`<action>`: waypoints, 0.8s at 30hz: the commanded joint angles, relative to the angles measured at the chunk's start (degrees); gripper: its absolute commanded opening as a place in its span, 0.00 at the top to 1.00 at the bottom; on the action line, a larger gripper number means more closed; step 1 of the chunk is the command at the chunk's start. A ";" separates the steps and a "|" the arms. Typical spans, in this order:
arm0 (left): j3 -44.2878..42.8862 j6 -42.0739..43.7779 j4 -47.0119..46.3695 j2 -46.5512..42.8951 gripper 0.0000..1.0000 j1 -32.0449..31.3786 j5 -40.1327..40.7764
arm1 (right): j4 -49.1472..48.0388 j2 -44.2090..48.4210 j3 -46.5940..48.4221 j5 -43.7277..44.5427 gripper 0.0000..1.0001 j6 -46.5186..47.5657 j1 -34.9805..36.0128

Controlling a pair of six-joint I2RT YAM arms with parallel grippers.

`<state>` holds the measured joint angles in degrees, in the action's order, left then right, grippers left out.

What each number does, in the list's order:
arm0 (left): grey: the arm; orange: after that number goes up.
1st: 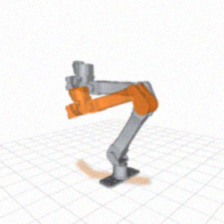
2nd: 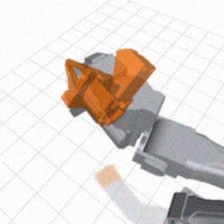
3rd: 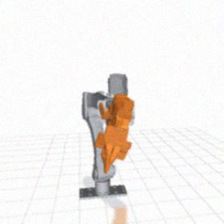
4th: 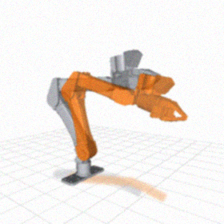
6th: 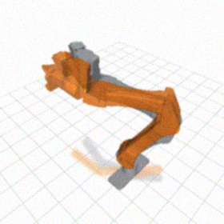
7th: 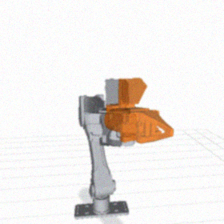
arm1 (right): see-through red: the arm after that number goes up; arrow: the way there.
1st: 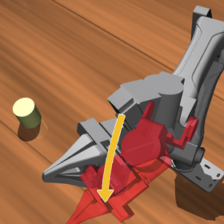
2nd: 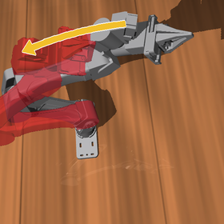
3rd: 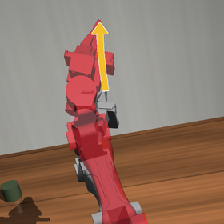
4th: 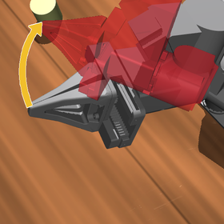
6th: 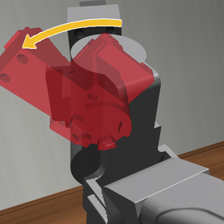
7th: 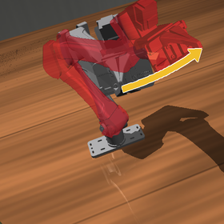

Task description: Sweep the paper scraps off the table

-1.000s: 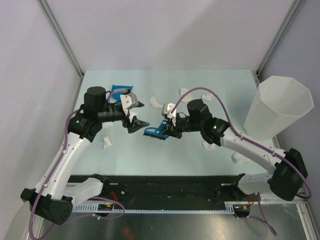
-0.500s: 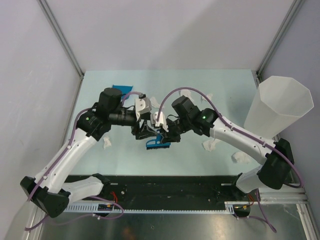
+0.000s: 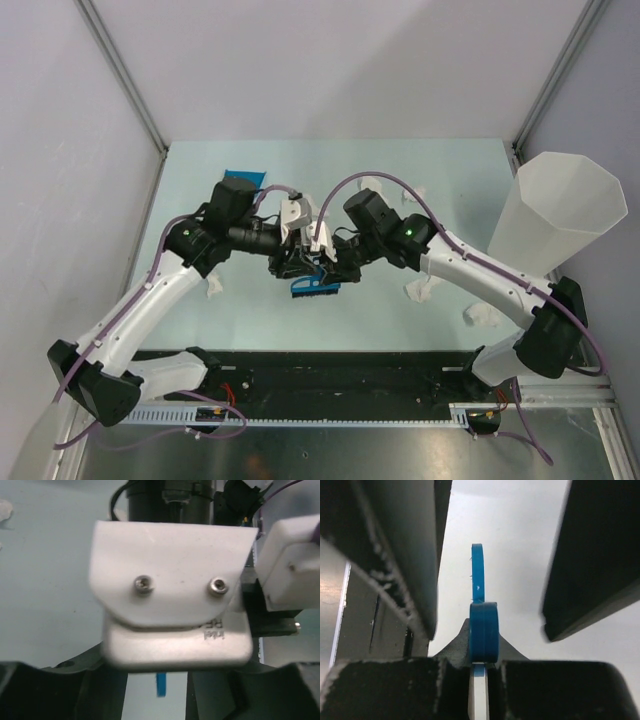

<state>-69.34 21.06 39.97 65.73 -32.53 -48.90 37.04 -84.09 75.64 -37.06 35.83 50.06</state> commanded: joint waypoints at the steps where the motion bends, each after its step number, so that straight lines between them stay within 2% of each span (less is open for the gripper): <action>1: 0.17 -1.54 -1.47 1.32 0.53 -1.22 -4.00 | -4.95 -0.54 3.91 -3.37 1.00 -1.20 0.21; 2: 0.08 -1.81 -1.38 1.50 0.62 -1.30 -3.92 | -6.44 -0.63 3.91 -3.46 1.00 -1.73 -0.14; 4: -0.35 -2.16 -1.38 1.85 0.73 -1.30 -3.92 | -7.76 -0.54 3.90 -3.72 1.00 -3.40 -0.40; 5: -0.53 -2.34 -1.47 1.85 0.89 -1.22 -3.83 | -8.55 -0.46 3.82 -3.64 1.00 -3.66 -0.49; 6: -0.71 -2.34 -1.47 1.85 0.99 -1.22 -3.31 | -8.65 -0.46 3.90 -3.72 1.00 -3.84 -0.49; 10: -1.67 -3.74 -1.91 0.63 1.00 -0.08 -1.11 | -8.73 -0.54 3.82 -3.38 1.00 -6.37 -1.72; 11: -1.85 -4.70 -2.34 -0.07 1.00 0.27 -0.41 | -9.69 -0.54 3.73 -3.55 0.70 -7.87 -2.42; 12: -2.02 -5.76 -2.78 -0.60 1.00 0.89 0.47 | -10.57 -0.54 3.12 -4.07 0.49 -9.45 -3.56; 13: -2.37 -8.38 -4.09 -1.04 1.00 2.11 2.39 | -13.71 -0.02 2.33 -6.51 0.01 -14.08 -6.27; 15: -2.46 -11.81 -5.16 -2.71 1.00 3.70 4.07 | -18.73 1.12 -2.13 -11.26 0.00 -19.45 -11.80; 16: -2.55 -12.96 -6.03 -3.33 1.00 5.19 5.65 | -26.24 2.00 -4.51 -12.33 0.00 -26.01 -13.40; 17: -2.55 -14.02 -6.47 -4.55 1.00 5.98 6.01 | -29.27 3.92 -6.36 -10.94 0.00 -28.34 -14.20; 19: -2.64 -18.14 -7.44 -5.61 1.00 8.00 5.84 | -34.72 5.69 -10.85 -7.26 0.00 -29.59 -14.47; 22: -2.73 -22.19 -8.32 -7.37 1.00 8.89 3.74 | -40.80 6.75 -13.67 -10.03 0.00 -32.14 -12.63; 24: -2.73 -22.29 -8.50 -8.16 1.00 8.80 0.05 | -40.90 6.14 -13.67 -10.05 0.00 -31.01 -10.96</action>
<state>-69.76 6.24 34.41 60.47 -23.97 -44.71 7.20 -79.77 62.24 -44.27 9.04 35.38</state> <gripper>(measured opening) 0.039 0.995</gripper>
